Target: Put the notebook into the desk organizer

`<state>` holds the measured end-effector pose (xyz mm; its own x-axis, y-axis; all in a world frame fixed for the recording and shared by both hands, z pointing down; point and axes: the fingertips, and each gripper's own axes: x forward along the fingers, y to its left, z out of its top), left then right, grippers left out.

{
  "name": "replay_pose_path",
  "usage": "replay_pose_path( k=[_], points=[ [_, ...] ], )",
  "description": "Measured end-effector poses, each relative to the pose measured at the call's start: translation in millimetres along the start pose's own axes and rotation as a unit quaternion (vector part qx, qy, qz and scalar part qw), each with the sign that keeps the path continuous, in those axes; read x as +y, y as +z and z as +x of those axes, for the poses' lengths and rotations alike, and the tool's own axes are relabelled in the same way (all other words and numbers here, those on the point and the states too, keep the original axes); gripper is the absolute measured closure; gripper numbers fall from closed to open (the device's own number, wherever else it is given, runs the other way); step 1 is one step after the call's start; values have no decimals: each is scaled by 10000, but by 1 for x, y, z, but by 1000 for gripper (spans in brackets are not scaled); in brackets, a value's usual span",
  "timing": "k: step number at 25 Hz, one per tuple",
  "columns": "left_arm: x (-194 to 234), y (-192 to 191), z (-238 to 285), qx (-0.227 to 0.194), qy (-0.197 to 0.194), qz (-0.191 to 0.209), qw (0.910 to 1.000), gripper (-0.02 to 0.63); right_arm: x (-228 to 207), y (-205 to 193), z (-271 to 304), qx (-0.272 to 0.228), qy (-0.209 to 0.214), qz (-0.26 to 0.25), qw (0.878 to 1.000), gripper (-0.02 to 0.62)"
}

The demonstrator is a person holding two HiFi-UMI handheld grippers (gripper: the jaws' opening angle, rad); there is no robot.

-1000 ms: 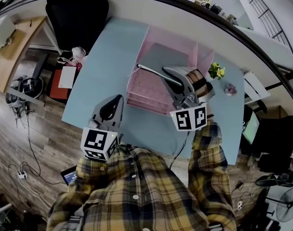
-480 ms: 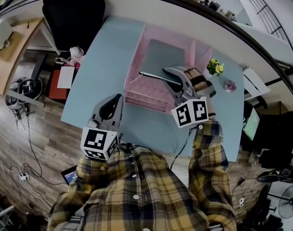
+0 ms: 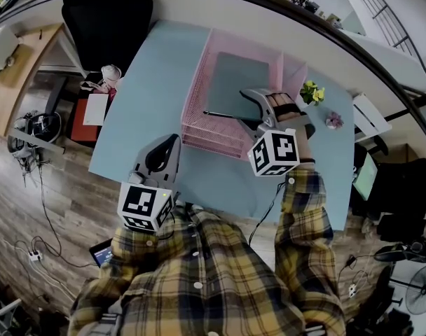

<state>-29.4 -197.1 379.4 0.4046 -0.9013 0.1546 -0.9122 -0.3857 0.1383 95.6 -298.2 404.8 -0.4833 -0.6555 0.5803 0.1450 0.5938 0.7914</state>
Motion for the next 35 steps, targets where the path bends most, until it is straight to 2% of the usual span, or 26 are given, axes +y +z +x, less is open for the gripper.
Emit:
replay_pose_path(
  k=[5,19,26,35],
  points=[
    [-2,-2,-5,-3,-28,-13,10000,614,11,-3,-1,230,293,137,9992,330],
    [-4,0,-22,-87,-119,-27,9999,614,25,0,-21,424,409,460,9972,325],
    [-6,1,-31,-130,-198,-21,9997,614,29,8,-34,465,312,545,9969,322],
    [-17,1,-37,-133,-392,14,9991,614,31,16,-60,448,-25,779,9959,322]
  ],
)
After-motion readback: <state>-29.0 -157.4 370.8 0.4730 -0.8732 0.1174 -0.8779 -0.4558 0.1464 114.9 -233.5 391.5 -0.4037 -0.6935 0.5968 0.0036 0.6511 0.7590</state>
